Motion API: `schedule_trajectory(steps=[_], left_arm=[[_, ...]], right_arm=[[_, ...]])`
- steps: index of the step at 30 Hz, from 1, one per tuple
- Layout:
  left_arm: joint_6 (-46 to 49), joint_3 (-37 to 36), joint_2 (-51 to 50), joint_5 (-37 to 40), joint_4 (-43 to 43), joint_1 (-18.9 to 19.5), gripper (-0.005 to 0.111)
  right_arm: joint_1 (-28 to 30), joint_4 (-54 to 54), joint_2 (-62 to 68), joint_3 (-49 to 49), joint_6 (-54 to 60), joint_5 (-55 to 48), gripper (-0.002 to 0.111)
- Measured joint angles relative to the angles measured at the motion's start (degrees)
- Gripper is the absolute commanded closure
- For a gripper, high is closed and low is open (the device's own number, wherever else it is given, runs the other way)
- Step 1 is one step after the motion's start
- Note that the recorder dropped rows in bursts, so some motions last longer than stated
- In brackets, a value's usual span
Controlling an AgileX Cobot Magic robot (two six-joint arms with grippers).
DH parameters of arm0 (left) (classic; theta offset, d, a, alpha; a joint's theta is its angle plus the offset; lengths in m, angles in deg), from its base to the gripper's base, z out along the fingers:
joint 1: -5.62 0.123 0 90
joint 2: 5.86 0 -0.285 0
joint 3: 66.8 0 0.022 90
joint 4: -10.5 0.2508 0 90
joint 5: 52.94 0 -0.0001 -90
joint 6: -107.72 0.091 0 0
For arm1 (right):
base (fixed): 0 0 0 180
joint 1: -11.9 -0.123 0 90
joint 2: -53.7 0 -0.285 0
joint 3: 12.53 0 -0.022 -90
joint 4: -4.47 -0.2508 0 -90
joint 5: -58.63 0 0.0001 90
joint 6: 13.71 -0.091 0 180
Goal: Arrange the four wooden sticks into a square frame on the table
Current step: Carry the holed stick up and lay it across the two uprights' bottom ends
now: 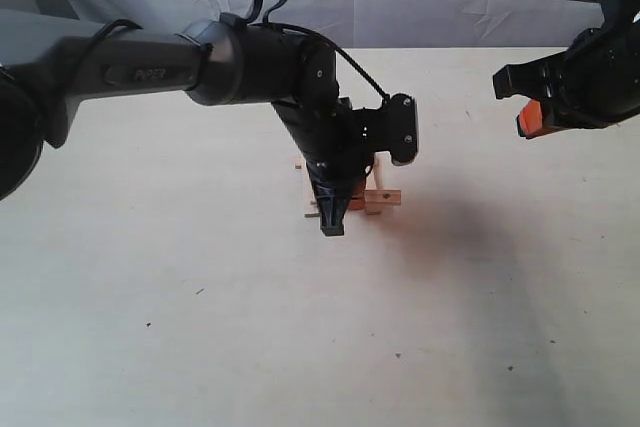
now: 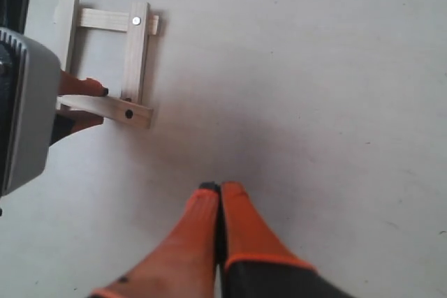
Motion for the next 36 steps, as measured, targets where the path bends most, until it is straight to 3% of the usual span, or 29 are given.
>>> schedule_trajectory(steps=[22, 30, 36], left_arm=[[-3.5, 0.0, -0.5, -0.1, 3.9, 0.0, 0.106], [-3.5, 0.0, -0.5, -0.1, 3.9, 0.0, 0.07], [-5.6, 0.0, 1.0, -0.1, 4.0, 0.0, 0.069]], right_arm=[[0.0, 0.0, 0.0, -0.1, -0.1, 0.1, 0.108], [0.0, -0.4, 0.0, -0.1, -0.1, 0.1, 0.108], [0.0, -0.4, 0.0, -0.1, -0.1, 0.1, 0.108]])
